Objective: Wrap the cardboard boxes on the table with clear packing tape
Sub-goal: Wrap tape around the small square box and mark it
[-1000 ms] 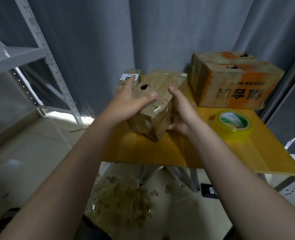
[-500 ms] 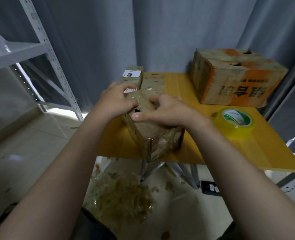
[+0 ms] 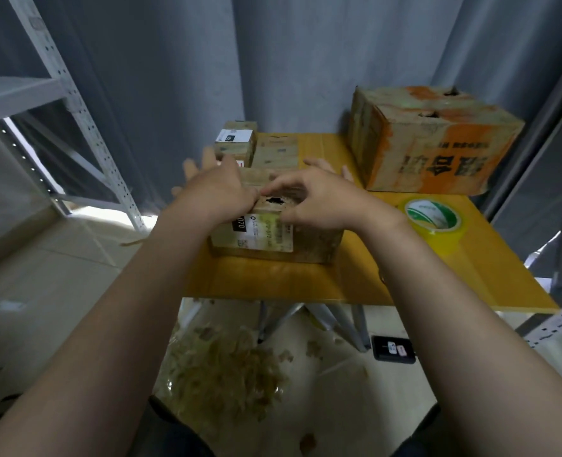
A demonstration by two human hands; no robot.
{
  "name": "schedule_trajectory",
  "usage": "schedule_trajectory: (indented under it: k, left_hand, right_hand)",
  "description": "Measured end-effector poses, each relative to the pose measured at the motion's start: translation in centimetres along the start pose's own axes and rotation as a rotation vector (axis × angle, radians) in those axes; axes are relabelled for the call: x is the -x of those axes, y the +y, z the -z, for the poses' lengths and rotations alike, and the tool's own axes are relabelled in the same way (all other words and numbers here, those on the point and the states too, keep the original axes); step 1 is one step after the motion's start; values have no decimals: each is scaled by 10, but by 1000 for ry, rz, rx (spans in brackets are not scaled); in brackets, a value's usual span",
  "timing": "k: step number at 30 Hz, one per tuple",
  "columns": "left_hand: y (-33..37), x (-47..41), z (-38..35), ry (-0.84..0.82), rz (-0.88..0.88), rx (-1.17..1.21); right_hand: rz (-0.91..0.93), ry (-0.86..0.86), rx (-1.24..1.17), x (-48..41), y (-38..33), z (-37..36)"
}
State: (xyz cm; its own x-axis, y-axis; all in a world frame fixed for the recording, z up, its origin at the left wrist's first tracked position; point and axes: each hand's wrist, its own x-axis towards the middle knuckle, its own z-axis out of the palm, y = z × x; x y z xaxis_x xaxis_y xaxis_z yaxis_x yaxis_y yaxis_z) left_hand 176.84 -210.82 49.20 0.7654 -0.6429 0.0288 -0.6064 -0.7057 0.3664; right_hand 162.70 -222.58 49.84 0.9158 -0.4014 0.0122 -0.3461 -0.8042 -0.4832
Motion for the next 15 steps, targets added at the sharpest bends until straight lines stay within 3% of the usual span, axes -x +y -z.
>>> schedule_trajectory:
  k: [5, 9, 10, 13, 15]
  left_hand:
    - [23, -3, -16, -48, -182, 137]
    - [25, -12, -18, -118, -190, 153]
    - [25, -13, -19, -134, -189, 147]
    - [22, -13, -21, -154, -228, 156]
    - [16, -16, -21, -154, -285, 191]
  right_hand:
    - [-23, 110, 7, 3, 27, 10]
    - [-282, 553, -50, 11, 59, 26]
    - [-402, 572, -8, 14, 71, 30]
    - [-711, 244, 134, 20, 104, 32]
    - [-774, 97, 170, 23, 121, 26]
